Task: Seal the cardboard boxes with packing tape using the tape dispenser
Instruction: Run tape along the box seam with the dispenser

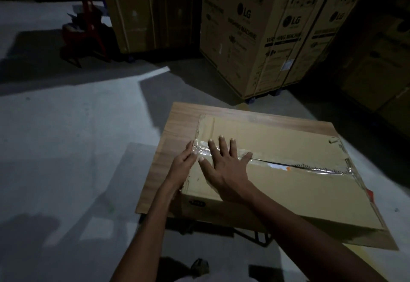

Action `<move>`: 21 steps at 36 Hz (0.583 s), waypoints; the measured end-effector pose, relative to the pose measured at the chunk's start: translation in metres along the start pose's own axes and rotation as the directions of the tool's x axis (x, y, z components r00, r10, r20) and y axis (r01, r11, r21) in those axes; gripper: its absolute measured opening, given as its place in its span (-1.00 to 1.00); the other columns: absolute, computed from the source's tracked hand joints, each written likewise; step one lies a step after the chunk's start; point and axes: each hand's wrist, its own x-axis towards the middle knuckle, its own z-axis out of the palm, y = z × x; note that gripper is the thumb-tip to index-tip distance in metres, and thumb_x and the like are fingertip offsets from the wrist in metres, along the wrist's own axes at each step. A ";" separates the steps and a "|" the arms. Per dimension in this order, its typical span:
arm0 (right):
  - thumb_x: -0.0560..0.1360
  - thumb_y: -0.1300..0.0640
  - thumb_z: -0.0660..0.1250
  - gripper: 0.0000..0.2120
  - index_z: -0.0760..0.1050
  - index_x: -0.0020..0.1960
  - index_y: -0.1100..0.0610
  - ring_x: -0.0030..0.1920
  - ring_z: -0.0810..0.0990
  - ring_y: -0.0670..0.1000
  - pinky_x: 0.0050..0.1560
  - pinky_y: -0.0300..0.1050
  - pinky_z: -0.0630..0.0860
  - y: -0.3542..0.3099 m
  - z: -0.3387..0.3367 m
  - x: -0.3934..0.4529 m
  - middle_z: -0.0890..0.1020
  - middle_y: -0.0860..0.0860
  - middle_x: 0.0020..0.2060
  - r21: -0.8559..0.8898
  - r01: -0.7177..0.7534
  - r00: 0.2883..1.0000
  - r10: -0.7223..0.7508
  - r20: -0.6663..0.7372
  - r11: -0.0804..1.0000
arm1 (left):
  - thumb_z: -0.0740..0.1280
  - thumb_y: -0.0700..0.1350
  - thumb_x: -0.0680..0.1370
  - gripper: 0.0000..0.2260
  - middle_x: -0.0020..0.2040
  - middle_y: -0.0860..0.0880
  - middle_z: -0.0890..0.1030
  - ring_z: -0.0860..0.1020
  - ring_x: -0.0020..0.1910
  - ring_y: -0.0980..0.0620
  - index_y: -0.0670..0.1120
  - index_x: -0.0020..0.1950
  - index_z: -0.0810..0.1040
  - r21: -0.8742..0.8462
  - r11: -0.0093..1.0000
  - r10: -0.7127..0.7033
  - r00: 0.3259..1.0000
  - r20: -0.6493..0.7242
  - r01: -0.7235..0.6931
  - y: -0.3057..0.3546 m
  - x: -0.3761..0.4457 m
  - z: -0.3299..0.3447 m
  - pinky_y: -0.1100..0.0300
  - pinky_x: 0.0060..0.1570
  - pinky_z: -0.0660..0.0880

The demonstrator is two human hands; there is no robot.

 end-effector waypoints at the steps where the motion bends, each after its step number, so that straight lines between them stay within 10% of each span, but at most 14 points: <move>1: 0.61 -0.45 -0.25 -0.25 -0.20 0.70 -0.16 0.66 -0.34 0.15 0.44 0.64 -0.28 0.000 0.000 0.000 -0.21 -0.03 0.70 0.013 -0.008 1.000 0.008 -0.001 1.000 | 0.28 -0.07 0.68 -0.59 0.30 0.39 0.52 0.42 0.30 0.45 0.05 0.54 0.37 0.035 0.999 0.031 0.999 -0.024 -0.030 0.002 0.001 -0.002 0.54 0.14 0.37; 5: 0.60 -0.49 -0.25 -0.24 -0.18 0.70 -0.17 0.67 -0.33 0.12 0.43 0.61 -0.33 0.002 0.004 0.001 -0.20 -0.06 0.70 0.043 -0.027 1.000 0.028 -0.011 0.999 | 0.32 -0.10 0.65 -0.61 0.24 0.18 0.63 0.57 0.13 0.35 -0.05 0.49 0.47 0.237 0.967 0.122 0.986 -0.118 -0.091 0.011 -0.003 0.000 0.47 0.02 0.46; 8: 0.59 -0.50 -0.23 -0.23 -0.13 0.70 -0.16 0.67 -0.30 0.12 0.43 0.62 -0.30 0.000 0.004 0.003 -0.17 -0.05 0.70 0.044 -0.039 0.999 0.040 -0.014 0.998 | 0.28 -0.10 0.67 -0.62 0.43 -0.01 0.54 0.51 0.37 0.08 -0.01 0.51 0.46 0.439 0.890 0.190 0.976 -0.106 -0.125 0.016 -0.007 0.003 0.14 0.36 0.43; 13: 0.60 -0.49 -0.17 -0.22 -0.10 0.71 -0.14 0.68 -0.27 0.11 0.48 0.56 -0.27 0.001 0.000 0.000 -0.16 -0.07 0.70 0.028 -0.041 0.999 0.040 0.030 0.999 | 0.22 -0.21 0.66 -0.46 0.64 0.05 0.16 -0.02 0.65 -0.10 0.11 0.61 0.22 0.908 0.365 0.238 0.963 0.123 -0.207 0.031 -0.003 0.010 -0.31 0.56 -0.08; 21: 0.61 -0.41 -0.32 -0.45 -0.21 0.60 -0.48 0.68 -0.21 0.24 0.58 0.44 -0.18 0.086 -0.013 -0.053 -0.18 -0.08 0.69 -0.053 -0.310 0.951 0.310 -0.003 0.949 | 0.19 -0.23 0.61 -0.39 0.67 -0.03 0.05 -0.04 0.65 -0.15 0.05 0.64 0.12 0.987 -0.004 0.141 0.977 0.162 -0.163 0.042 -0.012 0.033 -0.39 0.50 -0.15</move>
